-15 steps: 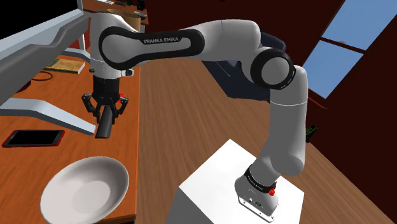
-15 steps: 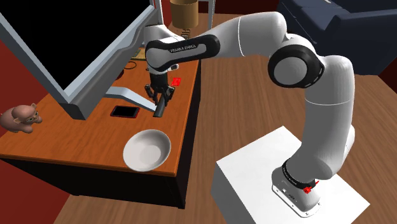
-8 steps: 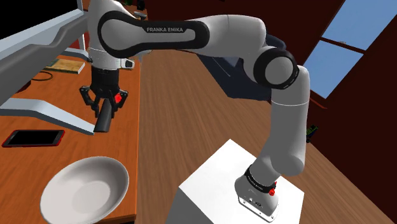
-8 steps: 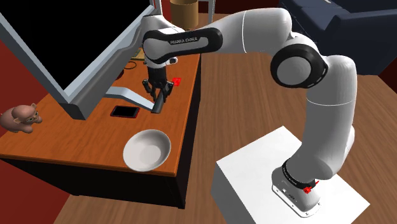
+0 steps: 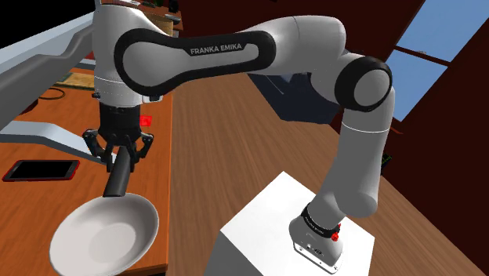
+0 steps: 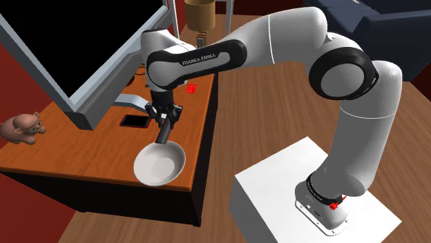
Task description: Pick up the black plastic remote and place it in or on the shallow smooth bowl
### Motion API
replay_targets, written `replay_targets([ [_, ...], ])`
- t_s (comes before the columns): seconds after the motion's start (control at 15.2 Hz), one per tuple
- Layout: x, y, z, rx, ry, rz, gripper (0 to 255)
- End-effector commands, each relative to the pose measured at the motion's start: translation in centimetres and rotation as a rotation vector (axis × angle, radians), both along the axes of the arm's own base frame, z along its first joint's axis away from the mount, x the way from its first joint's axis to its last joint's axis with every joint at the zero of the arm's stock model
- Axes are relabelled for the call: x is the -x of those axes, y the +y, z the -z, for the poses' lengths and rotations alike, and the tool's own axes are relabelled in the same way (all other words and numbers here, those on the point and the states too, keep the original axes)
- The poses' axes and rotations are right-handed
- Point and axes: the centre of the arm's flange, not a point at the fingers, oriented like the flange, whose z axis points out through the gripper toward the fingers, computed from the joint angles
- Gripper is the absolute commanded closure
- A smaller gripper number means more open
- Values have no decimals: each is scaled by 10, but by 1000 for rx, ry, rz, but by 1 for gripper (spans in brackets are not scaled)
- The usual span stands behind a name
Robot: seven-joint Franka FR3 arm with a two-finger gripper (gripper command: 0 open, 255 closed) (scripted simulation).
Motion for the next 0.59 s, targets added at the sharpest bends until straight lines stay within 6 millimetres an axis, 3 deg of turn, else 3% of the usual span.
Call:
replay_targets([
  [0.0, 22, 16, 0, 0, 0, 1, 255],
  [0.53, 106, 79, 5, 0, 0, 1, 255],
])
